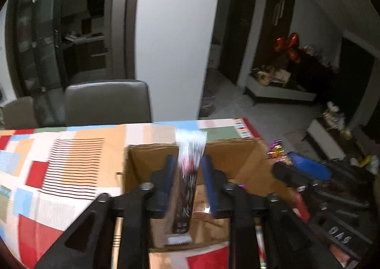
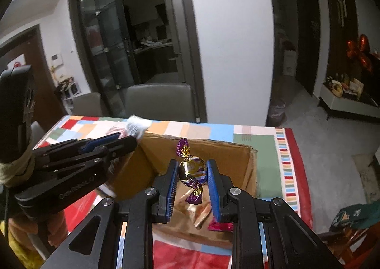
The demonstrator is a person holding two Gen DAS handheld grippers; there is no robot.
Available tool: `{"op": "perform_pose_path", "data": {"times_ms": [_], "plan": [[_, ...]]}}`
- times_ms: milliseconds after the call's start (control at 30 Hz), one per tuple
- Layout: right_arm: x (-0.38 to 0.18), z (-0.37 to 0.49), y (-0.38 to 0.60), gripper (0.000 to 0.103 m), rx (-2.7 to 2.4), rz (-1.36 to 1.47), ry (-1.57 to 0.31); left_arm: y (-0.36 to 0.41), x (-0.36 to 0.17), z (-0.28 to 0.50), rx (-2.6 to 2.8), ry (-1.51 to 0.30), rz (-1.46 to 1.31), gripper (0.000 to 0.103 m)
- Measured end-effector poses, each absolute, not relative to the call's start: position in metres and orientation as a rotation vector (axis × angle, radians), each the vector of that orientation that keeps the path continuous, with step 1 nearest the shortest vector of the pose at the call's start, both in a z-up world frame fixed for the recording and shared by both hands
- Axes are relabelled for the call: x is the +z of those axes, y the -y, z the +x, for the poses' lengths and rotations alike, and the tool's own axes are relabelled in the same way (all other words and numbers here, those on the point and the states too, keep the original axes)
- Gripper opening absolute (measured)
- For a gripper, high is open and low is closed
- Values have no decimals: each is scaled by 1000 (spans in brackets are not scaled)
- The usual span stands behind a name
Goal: Organize snacks
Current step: 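Carry the bar and candy over the box and release both, then withdraw both tools from the box and move toward the remaining snacks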
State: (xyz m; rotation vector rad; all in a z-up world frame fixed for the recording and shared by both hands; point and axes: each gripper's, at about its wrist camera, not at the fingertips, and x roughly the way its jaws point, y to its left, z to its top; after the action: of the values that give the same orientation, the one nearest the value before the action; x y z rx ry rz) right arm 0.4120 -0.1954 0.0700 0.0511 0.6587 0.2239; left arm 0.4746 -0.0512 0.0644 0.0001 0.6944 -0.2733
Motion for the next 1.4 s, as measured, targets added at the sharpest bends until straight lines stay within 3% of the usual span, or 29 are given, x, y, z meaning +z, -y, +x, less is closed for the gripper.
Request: {"op": "perform_pose_path", "data": {"times_ms": [33,67,100,400,833,1033,1133,1400], "plan": [[69,412,197,36,206,51,-663,50,64,475,-254,-691,6,56],[68,411,198,45,183,39,-663,49,62,472,-240,-684,7,57],[68,408,198,47,164,16,-650,48,62,467,-231,-678,8,58],[65,366,196,47,215,7,-633,31,70,407,-208,-613,21,74],[60,294,187,47,294,40,-600,16,76,302,-221,-517,71,74],[51,266,190,47,269,50,-594,12,63,260,-192,-506,87,74],[44,253,194,53,246,53,-587,12,54,246,-182,-515,91,74],[18,225,201,54,199,51,-622,11,27,219,-167,-560,71,74]]}}
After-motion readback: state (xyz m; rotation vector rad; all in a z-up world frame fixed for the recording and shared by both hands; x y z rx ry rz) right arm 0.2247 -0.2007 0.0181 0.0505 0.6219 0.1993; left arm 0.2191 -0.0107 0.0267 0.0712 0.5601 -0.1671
